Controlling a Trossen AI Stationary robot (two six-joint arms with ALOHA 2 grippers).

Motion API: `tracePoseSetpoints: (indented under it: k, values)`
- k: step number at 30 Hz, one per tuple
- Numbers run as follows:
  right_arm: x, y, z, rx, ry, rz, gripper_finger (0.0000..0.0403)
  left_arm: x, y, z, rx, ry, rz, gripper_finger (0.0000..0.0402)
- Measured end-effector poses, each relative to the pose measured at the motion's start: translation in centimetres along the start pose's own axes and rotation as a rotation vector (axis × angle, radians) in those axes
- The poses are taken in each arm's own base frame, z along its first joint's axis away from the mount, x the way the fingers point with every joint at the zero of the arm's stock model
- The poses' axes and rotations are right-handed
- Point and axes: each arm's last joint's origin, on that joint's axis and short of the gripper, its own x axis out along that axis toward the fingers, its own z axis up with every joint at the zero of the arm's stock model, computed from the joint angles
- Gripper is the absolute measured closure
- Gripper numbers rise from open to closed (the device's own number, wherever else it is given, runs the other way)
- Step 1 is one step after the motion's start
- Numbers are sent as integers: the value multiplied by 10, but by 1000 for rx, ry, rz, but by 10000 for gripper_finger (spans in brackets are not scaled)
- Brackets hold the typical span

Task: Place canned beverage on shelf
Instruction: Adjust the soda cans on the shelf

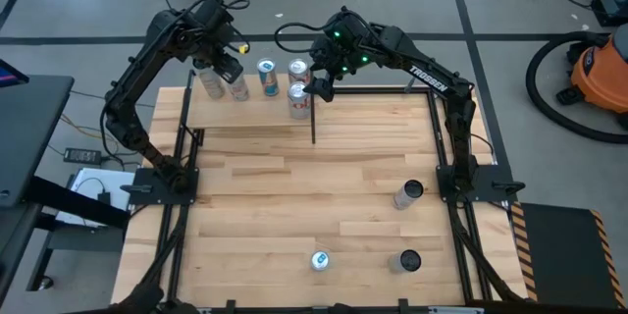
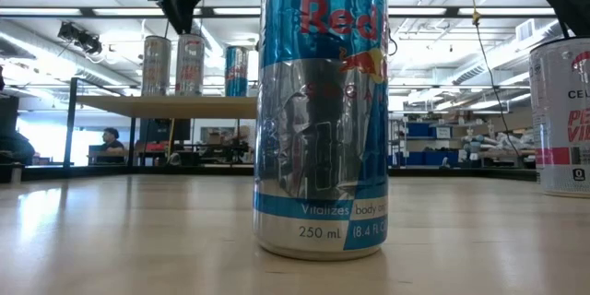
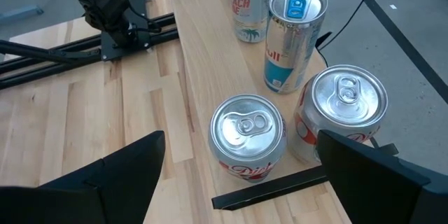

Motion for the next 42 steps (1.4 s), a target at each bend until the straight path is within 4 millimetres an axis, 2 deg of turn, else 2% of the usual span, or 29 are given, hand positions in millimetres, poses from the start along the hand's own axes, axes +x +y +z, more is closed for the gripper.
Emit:
tracePoseSetpoints:
  k: [11, 21, 42]
  values:
    - [0, 0, 0, 0, 0, 0, 21, 1, 0, 1, -13, 2, 7, 244]
    - [0, 0, 0, 0, 0, 0, 21, 13, -4, 8, -6, 20, 3, 244]
    - [0, 0, 0, 0, 0, 0, 21, 14, -7, 11, -9, -4, -52, 244]
